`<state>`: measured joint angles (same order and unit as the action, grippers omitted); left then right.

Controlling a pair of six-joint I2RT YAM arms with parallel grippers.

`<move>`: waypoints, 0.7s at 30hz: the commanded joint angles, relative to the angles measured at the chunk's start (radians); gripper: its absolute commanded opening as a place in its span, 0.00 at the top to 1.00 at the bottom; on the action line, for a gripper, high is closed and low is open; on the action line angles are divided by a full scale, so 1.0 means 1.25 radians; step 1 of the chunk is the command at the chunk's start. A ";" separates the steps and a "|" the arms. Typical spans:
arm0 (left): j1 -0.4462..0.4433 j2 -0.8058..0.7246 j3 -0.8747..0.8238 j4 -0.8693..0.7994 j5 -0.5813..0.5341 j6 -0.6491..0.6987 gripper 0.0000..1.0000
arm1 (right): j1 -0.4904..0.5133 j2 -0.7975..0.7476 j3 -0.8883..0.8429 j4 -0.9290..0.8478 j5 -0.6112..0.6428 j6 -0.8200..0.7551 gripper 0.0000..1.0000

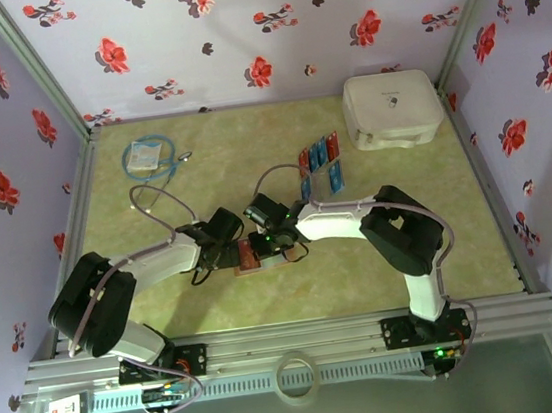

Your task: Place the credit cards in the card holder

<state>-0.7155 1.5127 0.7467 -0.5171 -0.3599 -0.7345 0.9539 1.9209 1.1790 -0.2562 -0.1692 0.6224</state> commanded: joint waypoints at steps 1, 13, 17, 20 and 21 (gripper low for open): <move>-0.010 0.030 -0.005 0.014 0.008 -0.017 0.00 | 0.012 0.015 0.026 0.004 -0.024 0.014 1.00; 0.026 -0.050 0.008 -0.058 -0.044 -0.018 0.00 | -0.022 -0.100 -0.009 -0.030 0.011 -0.008 0.95; 0.057 -0.087 0.006 -0.078 -0.051 -0.015 0.00 | -0.042 -0.141 -0.028 -0.041 0.015 -0.018 0.89; 0.071 -0.117 0.009 -0.090 -0.056 -0.009 0.00 | -0.068 -0.170 -0.053 -0.042 0.020 -0.023 0.84; 0.074 -0.126 0.010 -0.092 -0.056 -0.008 0.00 | -0.076 -0.177 -0.062 -0.041 0.019 -0.026 0.83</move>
<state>-0.6357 1.3941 0.7483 -0.5865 -0.3935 -0.7345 0.8833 1.7329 1.1381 -0.2752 -0.1623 0.6094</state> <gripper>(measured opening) 0.997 0.166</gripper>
